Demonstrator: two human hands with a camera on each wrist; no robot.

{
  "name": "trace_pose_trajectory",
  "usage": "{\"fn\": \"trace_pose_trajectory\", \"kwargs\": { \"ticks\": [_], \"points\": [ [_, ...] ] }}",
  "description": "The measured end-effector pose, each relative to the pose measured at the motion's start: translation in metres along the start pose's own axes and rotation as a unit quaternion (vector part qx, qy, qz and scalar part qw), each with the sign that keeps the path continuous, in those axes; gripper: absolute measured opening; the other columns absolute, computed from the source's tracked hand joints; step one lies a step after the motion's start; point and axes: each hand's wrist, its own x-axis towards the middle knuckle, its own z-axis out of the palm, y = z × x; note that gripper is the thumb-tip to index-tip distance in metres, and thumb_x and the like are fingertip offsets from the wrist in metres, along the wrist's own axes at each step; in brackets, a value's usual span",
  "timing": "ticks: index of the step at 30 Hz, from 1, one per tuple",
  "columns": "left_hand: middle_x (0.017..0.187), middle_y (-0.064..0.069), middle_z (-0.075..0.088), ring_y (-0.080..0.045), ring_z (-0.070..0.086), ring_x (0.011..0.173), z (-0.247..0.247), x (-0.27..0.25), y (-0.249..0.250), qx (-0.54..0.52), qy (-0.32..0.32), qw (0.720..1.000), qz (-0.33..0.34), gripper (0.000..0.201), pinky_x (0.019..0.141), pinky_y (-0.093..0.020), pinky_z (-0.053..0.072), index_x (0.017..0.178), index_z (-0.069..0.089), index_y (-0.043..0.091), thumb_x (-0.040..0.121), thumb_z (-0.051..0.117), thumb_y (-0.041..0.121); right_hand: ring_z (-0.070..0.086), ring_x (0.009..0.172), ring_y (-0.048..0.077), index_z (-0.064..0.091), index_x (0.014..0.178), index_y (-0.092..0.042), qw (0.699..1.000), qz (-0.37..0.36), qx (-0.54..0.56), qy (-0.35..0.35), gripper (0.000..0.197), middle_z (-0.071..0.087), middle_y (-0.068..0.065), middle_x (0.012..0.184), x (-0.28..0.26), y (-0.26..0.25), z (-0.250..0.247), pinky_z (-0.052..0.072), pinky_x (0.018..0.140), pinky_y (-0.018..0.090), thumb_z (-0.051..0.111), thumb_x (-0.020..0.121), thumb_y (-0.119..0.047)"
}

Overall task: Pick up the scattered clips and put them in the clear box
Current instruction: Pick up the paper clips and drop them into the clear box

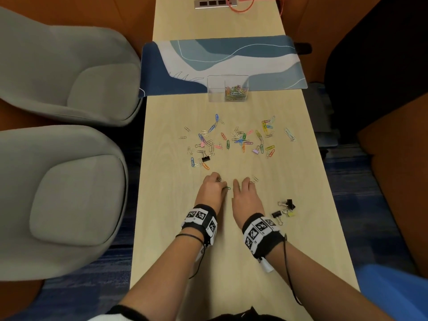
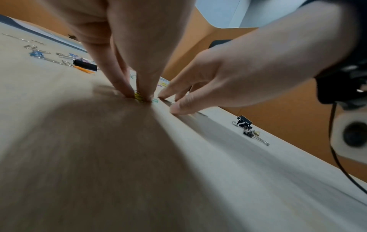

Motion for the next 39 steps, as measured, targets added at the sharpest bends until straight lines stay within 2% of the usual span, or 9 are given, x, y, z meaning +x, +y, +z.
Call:
{"fn": "trace_pose_trajectory", "kwargs": {
  "ticks": [3, 7, 12, 16, 20, 24, 35, 37, 39],
  "points": [
    [0.102, -0.013, 0.061, -0.028, 0.057, 0.092, -0.002, 0.000, 0.000, -0.026, 0.012, 1.000, -0.007, 0.012, 0.081, -0.031, 0.049, 0.092, 0.076, 0.002, 0.086, 0.068, 0.009, 0.034, 0.128, 0.048, 0.016, 0.147, 0.008, 0.999, -0.040, -0.025, -0.019, 0.059, 0.028, 0.035, 0.144, -0.007, -0.003, 0.005, 0.034, 0.107, 0.046, 0.029, 0.091, -0.009],
    [0.094, -0.011, 0.062, -0.026, 0.060, 0.084, -0.005, 0.001, 0.001, -0.043, 0.015, 0.999, -0.009, 0.008, 0.078, -0.035, 0.052, 0.087, 0.076, 0.002, 0.083, 0.069, 0.005, 0.056, 0.109, 0.032, 0.054, 0.124, 0.004, 0.995, -0.081, -0.056, -0.007, 0.043, 0.056, 0.022, 0.120, -0.016, 0.008, -0.010, 0.050, 0.093, 0.032, 0.038, 0.085, 0.007],
    [0.089, -0.011, 0.062, -0.027, 0.061, 0.074, -0.010, 0.007, 0.003, -0.062, 0.011, 0.998, -0.021, 0.007, 0.070, -0.033, 0.053, 0.083, 0.073, 0.002, 0.081, 0.067, 0.002, 0.049, 0.110, 0.033, 0.058, 0.111, 0.003, 0.987, -0.154, -0.036, -0.036, 0.037, 0.052, 0.018, 0.113, -0.009, 0.023, -0.020, 0.049, 0.084, 0.036, 0.039, 0.083, 0.018],
    [0.085, -0.011, 0.063, -0.028, 0.061, 0.070, -0.013, 0.016, 0.004, -0.063, -0.011, 0.997, -0.035, 0.007, 0.066, -0.036, 0.053, 0.078, 0.070, 0.005, 0.075, 0.066, -0.001, 0.061, 0.069, 0.026, 0.068, 0.070, -0.003, 0.981, -0.155, -0.091, -0.069, 0.014, 0.061, 0.014, 0.074, -0.001, 0.017, -0.046, 0.051, 0.058, 0.028, 0.077, 0.060, 0.002],
    [0.079, -0.010, 0.068, -0.026, 0.063, 0.070, -0.015, 0.025, 0.003, -0.088, -0.014, 0.994, -0.062, 0.009, 0.068, -0.033, 0.054, 0.072, 0.071, 0.006, 0.071, 0.067, -0.001, 0.061, 0.094, 0.032, 0.062, 0.102, 0.004, 0.969, -0.206, -0.082, -0.105, 0.030, 0.060, 0.020, 0.102, 0.004, 0.021, -0.054, 0.050, 0.073, 0.037, 0.045, 0.082, 0.017],
    [0.068, -0.004, 0.068, -0.018, 0.062, 0.063, -0.018, 0.037, 0.000, -0.126, -0.027, 0.986, -0.109, 0.010, 0.064, -0.023, 0.051, 0.066, 0.070, 0.010, 0.068, 0.068, 0.000, 0.064, 0.093, 0.034, 0.061, 0.101, 0.003, 0.965, -0.231, -0.076, -0.099, 0.026, 0.063, 0.017, 0.100, 0.018, 0.026, -0.061, 0.052, 0.073, 0.038, 0.044, 0.086, 0.014],
    [0.072, 0.001, 0.071, -0.011, 0.063, 0.066, -0.042, 0.068, -0.007, -0.097, -0.137, 0.981, -0.097, 0.016, 0.063, -0.014, 0.047, 0.063, 0.069, 0.016, 0.062, 0.085, 0.012, 0.063, 0.086, 0.026, 0.069, 0.095, -0.005, 0.985, -0.076, 0.123, -0.094, 0.016, 0.067, 0.012, 0.098, 0.053, 0.056, -0.070, 0.051, 0.083, 0.031, 0.061, 0.082, -0.006],
    [0.068, 0.004, 0.070, -0.009, 0.061, 0.064, -0.046, 0.069, -0.011, -0.105, -0.119, 0.983, -0.088, 0.017, 0.061, -0.014, 0.045, 0.062, 0.069, 0.017, 0.061, 0.086, 0.012, 0.060, 0.071, 0.014, 0.074, 0.082, -0.009, 0.960, -0.014, 0.274, -0.059, 0.011, 0.070, 0.000, 0.079, 0.060, 0.078, -0.075, 0.047, 0.096, 0.028, 0.071, 0.072, -0.012],
    [0.065, 0.005, 0.069, -0.008, 0.060, 0.061, -0.052, 0.073, -0.013, -0.129, -0.096, 0.983, -0.084, 0.016, 0.061, -0.018, 0.048, 0.061, 0.069, 0.015, 0.060, 0.084, 0.010, 0.061, 0.062, 0.010, 0.075, 0.072, -0.011, 0.902, 0.043, 0.430, -0.020, 0.008, 0.069, -0.005, 0.066, 0.064, 0.102, -0.088, 0.055, 0.088, 0.028, 0.076, 0.064, -0.010]
  ]
}}
